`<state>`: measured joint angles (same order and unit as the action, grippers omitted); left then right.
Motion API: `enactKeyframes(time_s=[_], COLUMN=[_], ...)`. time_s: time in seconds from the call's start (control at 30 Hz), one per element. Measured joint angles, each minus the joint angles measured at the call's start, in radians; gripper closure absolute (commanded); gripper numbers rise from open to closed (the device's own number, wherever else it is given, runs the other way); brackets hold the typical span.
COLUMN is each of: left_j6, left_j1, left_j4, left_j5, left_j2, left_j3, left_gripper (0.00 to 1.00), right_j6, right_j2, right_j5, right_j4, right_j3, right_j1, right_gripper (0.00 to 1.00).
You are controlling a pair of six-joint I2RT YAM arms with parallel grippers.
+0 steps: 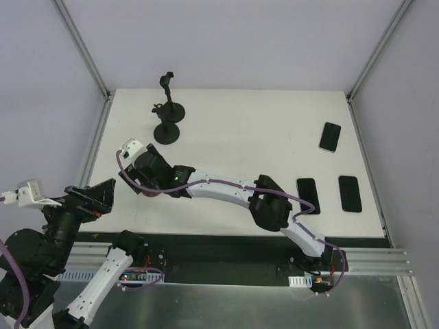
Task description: Place the phone on the phone stand
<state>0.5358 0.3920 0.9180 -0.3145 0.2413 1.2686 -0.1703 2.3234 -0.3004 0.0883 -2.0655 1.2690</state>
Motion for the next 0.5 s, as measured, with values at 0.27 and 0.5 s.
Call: enactKeyframes(time_s=[0.27, 0.5], left_j6=[0.001, 0.005], left_j1=[0.000, 0.000], left_j4=[-0.001, -0.004], left_j5=[0.000, 0.006], left_j2=[0.006, 0.015], left_j3=[-0.005, -0.017], left_gripper=[0.01, 0.01], right_j6=[0.005, 0.001], right_j2=[0.064, 0.076], right_j5=[0.022, 0.044], right_j4=[0.052, 0.065], right_j3=[-0.077, -0.091], right_j1=[-0.055, -0.057], right_gripper=[0.04, 0.08])
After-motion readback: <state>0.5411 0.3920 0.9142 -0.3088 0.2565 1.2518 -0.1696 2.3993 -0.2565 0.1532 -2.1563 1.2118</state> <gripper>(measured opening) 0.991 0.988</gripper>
